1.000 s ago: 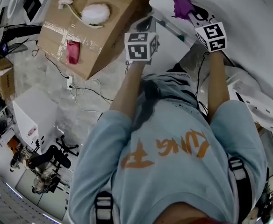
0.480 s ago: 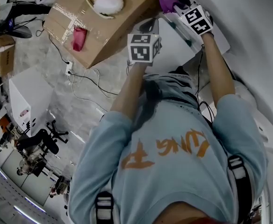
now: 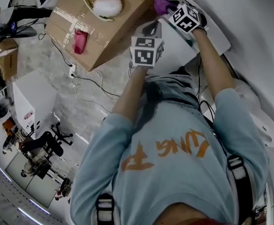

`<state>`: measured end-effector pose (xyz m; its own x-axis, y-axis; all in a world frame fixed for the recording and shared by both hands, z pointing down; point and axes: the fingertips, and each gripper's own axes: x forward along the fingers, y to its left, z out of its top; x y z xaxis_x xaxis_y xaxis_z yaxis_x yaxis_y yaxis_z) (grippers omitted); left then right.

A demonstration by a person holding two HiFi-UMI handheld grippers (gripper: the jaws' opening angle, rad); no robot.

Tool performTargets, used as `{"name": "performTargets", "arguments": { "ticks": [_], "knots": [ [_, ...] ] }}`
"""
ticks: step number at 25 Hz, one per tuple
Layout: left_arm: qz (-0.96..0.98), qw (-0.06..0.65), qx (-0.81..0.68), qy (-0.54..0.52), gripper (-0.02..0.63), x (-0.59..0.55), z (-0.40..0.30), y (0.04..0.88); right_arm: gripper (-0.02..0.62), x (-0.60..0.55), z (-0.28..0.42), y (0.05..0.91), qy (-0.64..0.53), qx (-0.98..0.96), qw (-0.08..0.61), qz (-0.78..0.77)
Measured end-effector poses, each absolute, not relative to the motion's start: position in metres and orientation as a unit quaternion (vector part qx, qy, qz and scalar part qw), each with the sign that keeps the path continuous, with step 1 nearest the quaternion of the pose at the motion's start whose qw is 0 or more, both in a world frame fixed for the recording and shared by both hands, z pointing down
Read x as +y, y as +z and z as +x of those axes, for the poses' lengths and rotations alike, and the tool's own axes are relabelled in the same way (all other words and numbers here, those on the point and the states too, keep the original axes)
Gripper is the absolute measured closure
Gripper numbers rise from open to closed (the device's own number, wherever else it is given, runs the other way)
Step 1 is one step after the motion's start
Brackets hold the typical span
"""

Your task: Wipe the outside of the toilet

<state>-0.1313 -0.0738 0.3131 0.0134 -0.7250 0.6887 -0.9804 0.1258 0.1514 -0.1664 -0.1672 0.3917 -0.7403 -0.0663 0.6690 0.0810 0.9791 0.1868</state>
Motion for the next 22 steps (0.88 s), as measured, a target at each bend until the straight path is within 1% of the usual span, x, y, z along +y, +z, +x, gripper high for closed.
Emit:
{"name": "performTargets", "arguments": {
  "ticks": [14,22],
  "knots": [
    [0.637,0.328,-0.669,0.197,0.581,-0.072,-0.126,0.316,0.526,-0.146,-0.146,0.398,-0.085,-0.916,0.393,-0.017],
    [0.644,0.323,-0.664,0.2,0.581,-0.071,-0.12,0.317,0.526,-0.137,-0.13,0.401,-0.063,-0.917,0.395,0.003]
  ]
}}
